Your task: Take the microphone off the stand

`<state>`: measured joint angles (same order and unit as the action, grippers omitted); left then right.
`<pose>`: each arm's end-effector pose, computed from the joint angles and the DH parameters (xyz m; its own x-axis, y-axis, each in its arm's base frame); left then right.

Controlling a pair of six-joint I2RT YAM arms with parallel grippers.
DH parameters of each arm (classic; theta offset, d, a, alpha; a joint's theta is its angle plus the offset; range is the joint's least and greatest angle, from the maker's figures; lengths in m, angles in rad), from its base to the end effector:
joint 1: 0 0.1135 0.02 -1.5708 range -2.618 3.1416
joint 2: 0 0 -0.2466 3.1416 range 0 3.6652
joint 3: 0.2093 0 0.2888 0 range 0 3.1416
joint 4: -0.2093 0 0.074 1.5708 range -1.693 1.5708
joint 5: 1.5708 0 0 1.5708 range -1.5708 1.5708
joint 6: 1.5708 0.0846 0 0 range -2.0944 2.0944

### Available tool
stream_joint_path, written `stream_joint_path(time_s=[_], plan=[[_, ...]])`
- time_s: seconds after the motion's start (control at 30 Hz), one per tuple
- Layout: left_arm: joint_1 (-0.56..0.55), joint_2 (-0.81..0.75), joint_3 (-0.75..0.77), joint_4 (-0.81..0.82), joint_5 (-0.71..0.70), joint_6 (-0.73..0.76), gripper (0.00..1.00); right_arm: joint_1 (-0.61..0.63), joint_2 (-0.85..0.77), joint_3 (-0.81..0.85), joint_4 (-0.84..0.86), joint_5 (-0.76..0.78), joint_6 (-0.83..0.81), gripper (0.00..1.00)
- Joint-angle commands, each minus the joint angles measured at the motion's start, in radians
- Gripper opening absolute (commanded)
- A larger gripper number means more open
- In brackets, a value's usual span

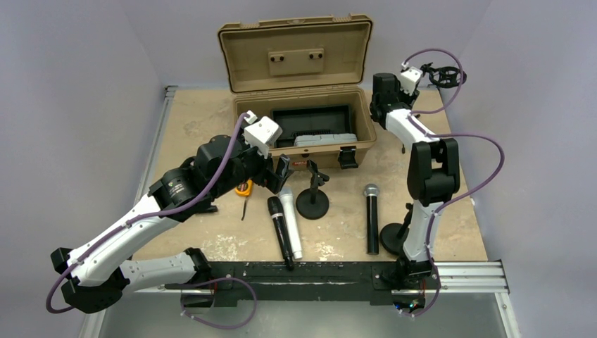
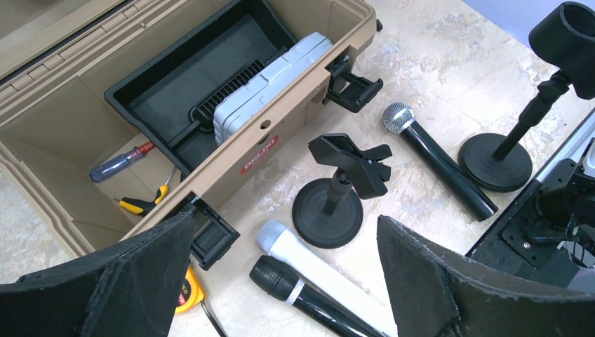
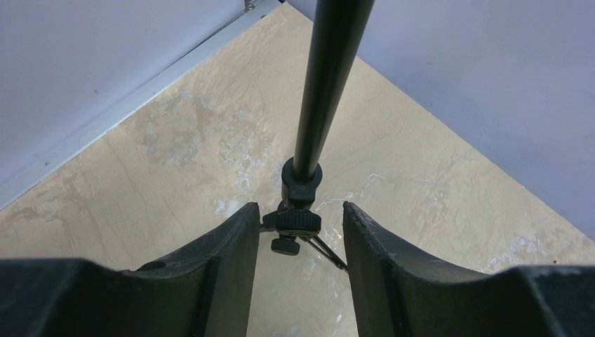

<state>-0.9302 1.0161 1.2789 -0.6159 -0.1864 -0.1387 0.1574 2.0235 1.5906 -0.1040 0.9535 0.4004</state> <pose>0.1887 -0.2270 0.4001 -0.2992 0.1741 -0.9382 0.6488 0.7581 -0.0662 0.5196 0.0126 0.2083 -0.2308 0.1918 -0.9539 0.7507 0.6589 -0.0491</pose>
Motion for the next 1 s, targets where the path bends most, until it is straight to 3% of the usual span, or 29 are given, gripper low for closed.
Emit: stream_joint_path(time_s=[0.0, 0.4, 0.57, 0.97], plan=[[0.001, -0.015, 0.030, 0.023, 0.004, -0.013, 0.98, 0.005, 0.011, 0.045, 0.049, 0.035, -0.049, 0.44], [0.001, -0.014, 0.031, 0.024, 0.010, -0.013, 0.98, 0.005, 0.034, 0.036, 0.026, 0.035, -0.131, 0.21], [0.001, -0.014, 0.031, 0.023, 0.010, -0.013, 0.98, 0.008, 0.054, 0.038, 0.006, 0.029, -0.220, 0.01], [0.001, -0.014, 0.034, 0.021, 0.024, -0.019, 0.98, 0.078, 0.126, 0.001, 0.031, 0.261, -0.645, 0.00]])
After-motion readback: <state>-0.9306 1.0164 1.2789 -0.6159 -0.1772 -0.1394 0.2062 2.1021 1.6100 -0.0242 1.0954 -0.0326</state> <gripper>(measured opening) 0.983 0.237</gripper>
